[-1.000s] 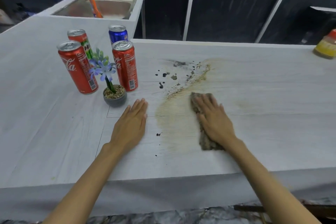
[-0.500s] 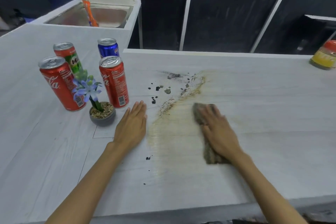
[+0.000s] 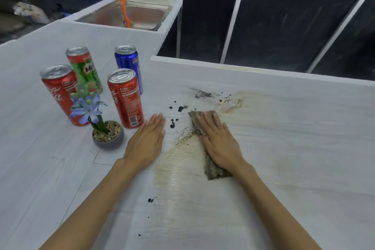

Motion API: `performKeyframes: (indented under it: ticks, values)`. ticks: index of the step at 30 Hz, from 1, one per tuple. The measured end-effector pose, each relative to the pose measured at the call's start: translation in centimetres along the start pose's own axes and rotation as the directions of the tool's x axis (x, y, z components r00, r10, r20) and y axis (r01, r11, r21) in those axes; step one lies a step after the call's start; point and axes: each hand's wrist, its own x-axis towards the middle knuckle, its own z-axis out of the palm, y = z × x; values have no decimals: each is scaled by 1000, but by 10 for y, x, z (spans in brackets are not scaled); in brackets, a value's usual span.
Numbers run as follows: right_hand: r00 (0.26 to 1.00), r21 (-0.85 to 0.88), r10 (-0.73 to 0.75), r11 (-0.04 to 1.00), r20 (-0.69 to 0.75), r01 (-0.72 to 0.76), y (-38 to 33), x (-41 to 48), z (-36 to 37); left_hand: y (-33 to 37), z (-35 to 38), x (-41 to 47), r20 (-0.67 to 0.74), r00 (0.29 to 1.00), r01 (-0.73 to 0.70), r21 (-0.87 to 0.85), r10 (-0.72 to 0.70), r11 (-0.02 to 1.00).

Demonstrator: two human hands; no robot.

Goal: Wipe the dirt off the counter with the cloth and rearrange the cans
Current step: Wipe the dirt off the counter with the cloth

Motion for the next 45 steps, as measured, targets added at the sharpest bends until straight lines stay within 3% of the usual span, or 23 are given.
performKeyframes:
  ticks: [2,6,8,12,18,20,22,25,31,33,35,38,41,45]
  values:
    - [1000,4,-9,1000,2,9,32,-13,-9,-1,2,2,-9,1000,3,2,-3,1000]
    - [964,-42,264,964,19,-263,110,21,-38,-3,6,1,-35,999,4,17,-3,1000]
    - [946,-39,324,945,0,-323,118,57,-42,-3,8,3,-45,999,10,26,-9,1000]
    - [974,-68,227,972,12,-226,81,106,-24,-2,9,4,-53,998,19,22,-18,1000]
    - [986,48,-163,986,42,161,69,56,-12,-1,7,4,-52,998,31,17,-30,999]
    - [991,61,-125,991,41,123,97,58,-23,-1,7,4,-45,998,32,23,-31,999]
    - [999,16,19,1000,46,-20,125,78,-34,-1,6,4,-47,998,36,28,-34,999]
    - [991,-58,123,991,44,-121,123,126,-35,0,6,4,-55,998,43,24,-41,999]
    - [980,30,-169,986,107,166,47,133,-2,2,4,3,-58,997,58,13,-57,998]
    - [937,89,-330,943,116,321,54,105,-7,3,3,3,-62,996,62,9,-61,998]
    - [908,145,-403,911,116,386,79,88,-16,4,3,3,-60,996,63,4,-63,998]
    - [959,126,-256,962,125,241,121,111,-31,4,3,3,-58,996,71,-2,-71,997]
    - [989,95,-70,994,133,58,118,163,-33,3,4,4,-54,995,84,-4,-84,996]
    - [968,123,-202,975,150,185,60,190,-12,4,5,5,-50,994,97,-10,-98,995]
